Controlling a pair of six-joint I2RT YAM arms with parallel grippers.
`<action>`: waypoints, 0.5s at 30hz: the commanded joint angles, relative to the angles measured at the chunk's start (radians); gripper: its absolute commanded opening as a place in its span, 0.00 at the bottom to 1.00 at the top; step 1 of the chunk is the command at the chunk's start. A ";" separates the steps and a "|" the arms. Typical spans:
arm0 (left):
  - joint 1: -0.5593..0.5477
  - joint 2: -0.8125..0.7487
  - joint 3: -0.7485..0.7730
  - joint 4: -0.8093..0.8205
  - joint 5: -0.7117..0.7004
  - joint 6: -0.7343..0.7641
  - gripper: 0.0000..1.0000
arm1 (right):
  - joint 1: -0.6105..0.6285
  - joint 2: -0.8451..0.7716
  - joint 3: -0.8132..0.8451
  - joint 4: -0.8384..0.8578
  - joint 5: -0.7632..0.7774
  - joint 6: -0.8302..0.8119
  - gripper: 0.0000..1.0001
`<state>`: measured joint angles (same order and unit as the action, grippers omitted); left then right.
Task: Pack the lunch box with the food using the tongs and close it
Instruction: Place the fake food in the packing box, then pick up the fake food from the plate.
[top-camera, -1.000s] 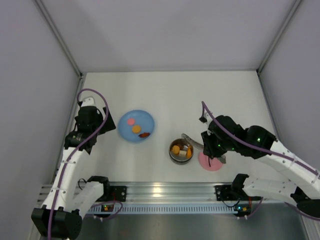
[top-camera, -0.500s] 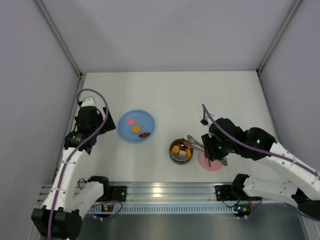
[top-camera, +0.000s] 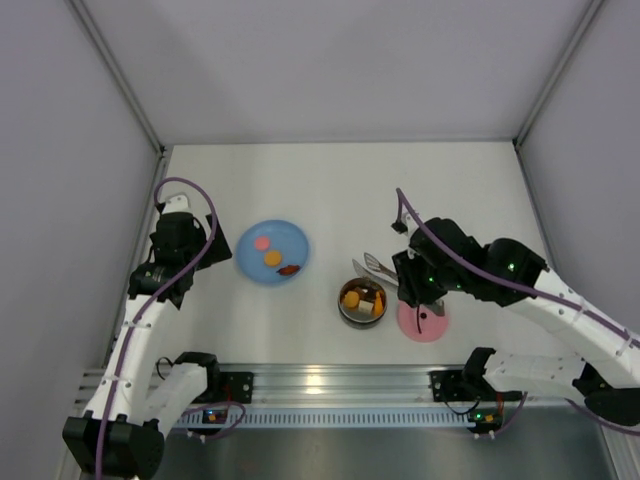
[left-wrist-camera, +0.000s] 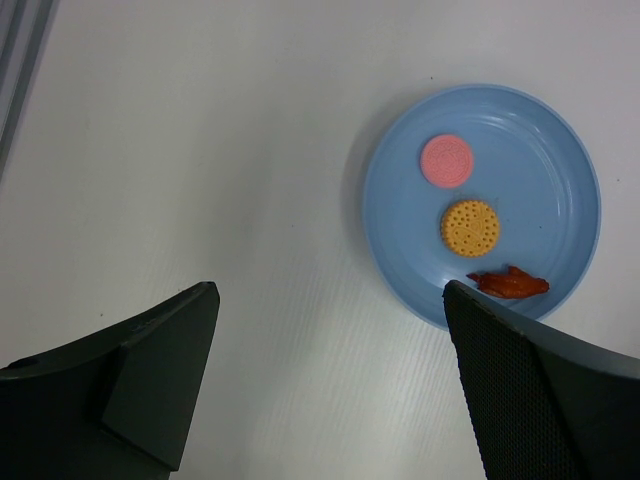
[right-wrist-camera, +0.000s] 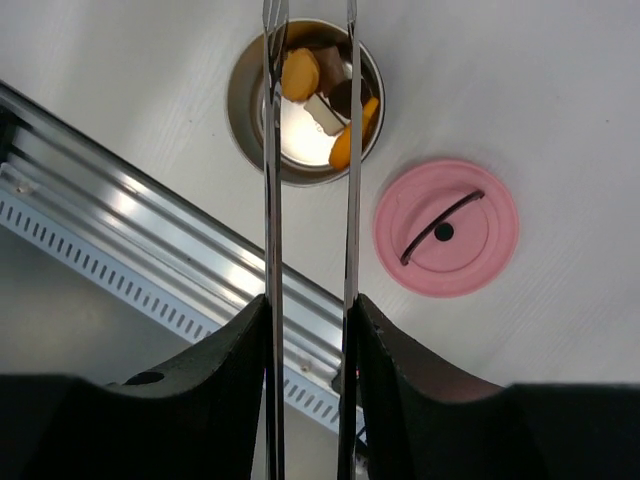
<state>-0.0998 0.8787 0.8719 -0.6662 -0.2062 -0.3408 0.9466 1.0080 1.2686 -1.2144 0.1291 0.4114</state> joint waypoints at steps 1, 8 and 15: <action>-0.003 -0.018 -0.010 0.017 0.001 0.010 0.99 | -0.005 0.087 0.093 0.084 -0.013 -0.039 0.38; -0.003 -0.009 -0.010 0.017 -0.004 0.008 0.99 | -0.005 0.352 0.254 0.278 -0.072 -0.083 0.37; -0.003 -0.004 -0.011 0.017 -0.006 0.008 0.99 | -0.002 0.605 0.406 0.345 -0.060 -0.097 0.38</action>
<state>-0.0998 0.8791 0.8715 -0.6662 -0.2066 -0.3408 0.9459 1.5650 1.5829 -0.9764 0.0669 0.3347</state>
